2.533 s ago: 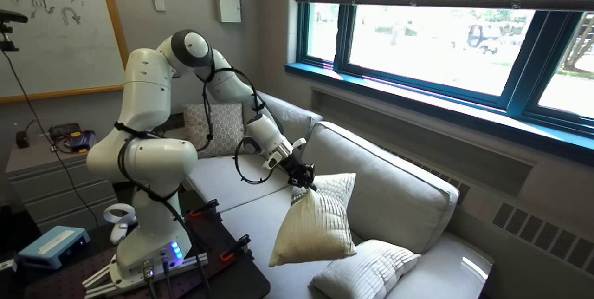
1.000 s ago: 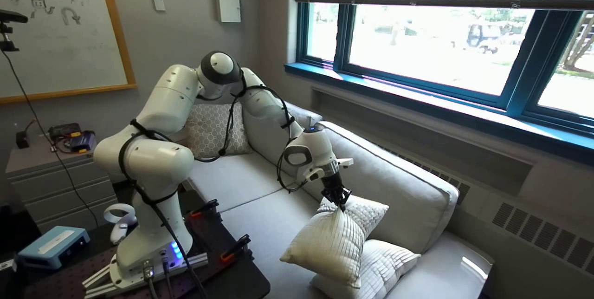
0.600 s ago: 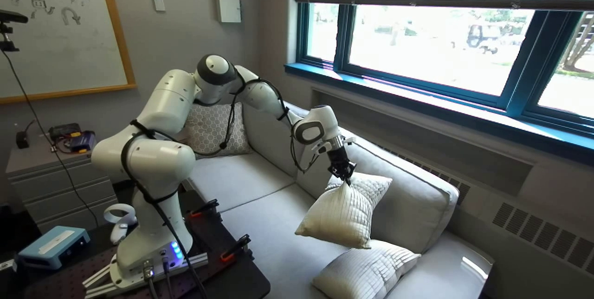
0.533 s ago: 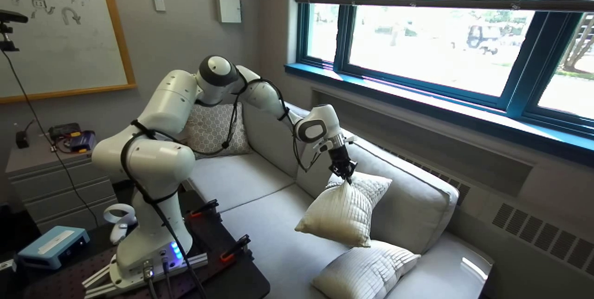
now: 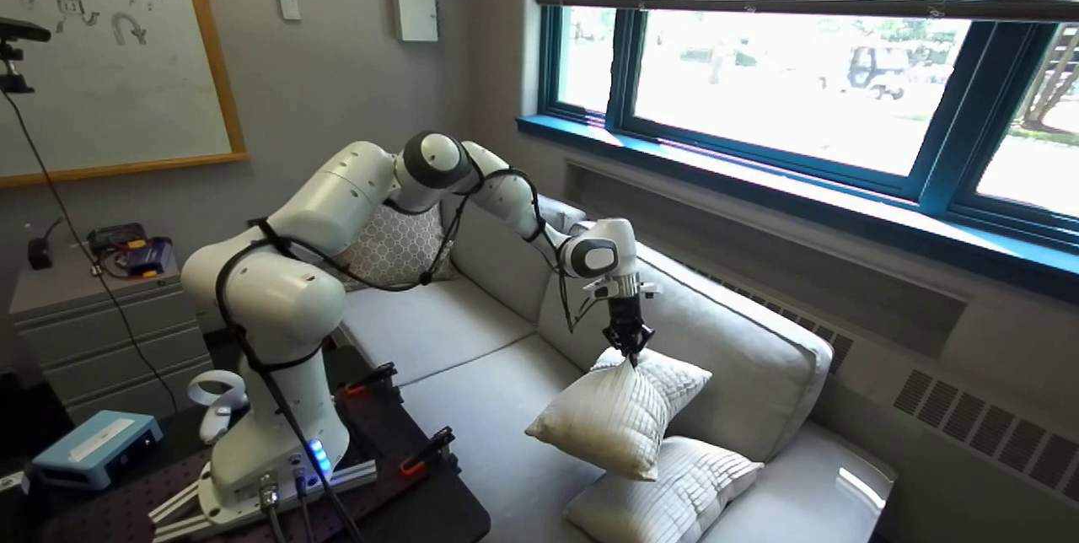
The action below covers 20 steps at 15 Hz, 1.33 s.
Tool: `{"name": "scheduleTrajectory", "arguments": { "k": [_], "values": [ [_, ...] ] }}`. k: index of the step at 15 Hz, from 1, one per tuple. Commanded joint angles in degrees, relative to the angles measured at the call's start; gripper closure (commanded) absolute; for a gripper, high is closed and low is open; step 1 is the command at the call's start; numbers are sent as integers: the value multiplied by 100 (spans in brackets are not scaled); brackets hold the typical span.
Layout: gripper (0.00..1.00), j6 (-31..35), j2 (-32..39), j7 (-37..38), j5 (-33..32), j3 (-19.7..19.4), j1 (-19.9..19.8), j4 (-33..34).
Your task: Arrange the two small pillows on the sofa
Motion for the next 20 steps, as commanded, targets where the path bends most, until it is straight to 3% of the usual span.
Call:
{"name": "scheduleTrajectory", "arguments": {
  "k": [1,6,9,10,15,20],
  "values": [
    [97,-944,1055,0,513,-61,-380,1379],
    [97,-2095,2281,0,1075,-389,-647,2811],
    [98,-2791,2900,0,1363,-806,-799,3650],
    [98,-2671,2433,0,816,-506,-831,3211],
    [98,-2952,2479,1,761,-890,-835,3353],
    [98,-3040,2455,0,461,-687,-908,3415]
  ]
}}
